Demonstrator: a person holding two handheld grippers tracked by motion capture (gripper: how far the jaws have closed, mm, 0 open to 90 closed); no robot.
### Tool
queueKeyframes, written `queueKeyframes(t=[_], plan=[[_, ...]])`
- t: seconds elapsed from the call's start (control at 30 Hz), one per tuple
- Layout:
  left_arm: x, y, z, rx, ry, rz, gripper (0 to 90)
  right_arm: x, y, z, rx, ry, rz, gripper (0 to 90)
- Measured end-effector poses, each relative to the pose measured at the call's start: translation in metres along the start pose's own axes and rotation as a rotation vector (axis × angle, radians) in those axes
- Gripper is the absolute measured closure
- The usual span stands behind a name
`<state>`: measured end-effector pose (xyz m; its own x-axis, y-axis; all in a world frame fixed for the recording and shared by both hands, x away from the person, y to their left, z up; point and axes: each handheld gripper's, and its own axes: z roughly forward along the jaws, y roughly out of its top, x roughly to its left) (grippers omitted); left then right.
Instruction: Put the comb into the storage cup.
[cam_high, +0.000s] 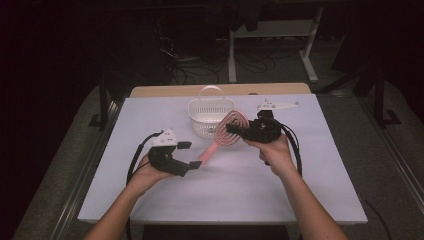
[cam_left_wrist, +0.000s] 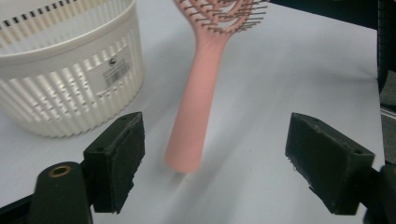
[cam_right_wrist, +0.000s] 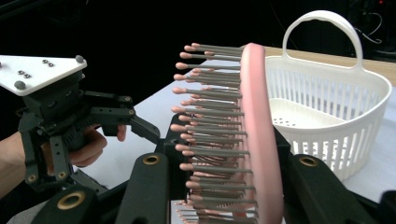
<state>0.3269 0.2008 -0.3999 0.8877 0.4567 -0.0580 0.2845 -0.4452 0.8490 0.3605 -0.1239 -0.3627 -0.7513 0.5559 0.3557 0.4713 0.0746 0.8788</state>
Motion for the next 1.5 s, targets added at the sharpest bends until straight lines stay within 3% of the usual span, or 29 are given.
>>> queueKeyframes(t=[0.33, 0.63, 0.9, 1.17, 1.5], plan=[[0.008, -0.018, -0.015, -0.011, 0.007, -0.024, 9.5, -0.002, -0.001, -0.001, -0.001, -0.011, 0.003, 62.8], [0.008, -0.041, -0.025, -0.017, 0.013, -0.045, 0.0, -0.003, 0.000, -0.004, -0.009, -0.017, 0.006, 62.8], [0.008, -0.058, -0.033, -0.011, 0.051, -0.068, 0.0, -0.004, 0.001, -0.006, -0.011, -0.021, 0.004, 62.8], [0.006, -0.073, -0.038, 0.018, 0.030, -0.098, 0.0, -0.004, 0.002, -0.008, -0.016, -0.019, 0.005, 62.9], [0.004, -0.078, -0.032, 0.074, 0.030, -0.066, 0.0, -0.008, 0.006, -0.013, -0.036, -0.012, 0.039, 62.9]])
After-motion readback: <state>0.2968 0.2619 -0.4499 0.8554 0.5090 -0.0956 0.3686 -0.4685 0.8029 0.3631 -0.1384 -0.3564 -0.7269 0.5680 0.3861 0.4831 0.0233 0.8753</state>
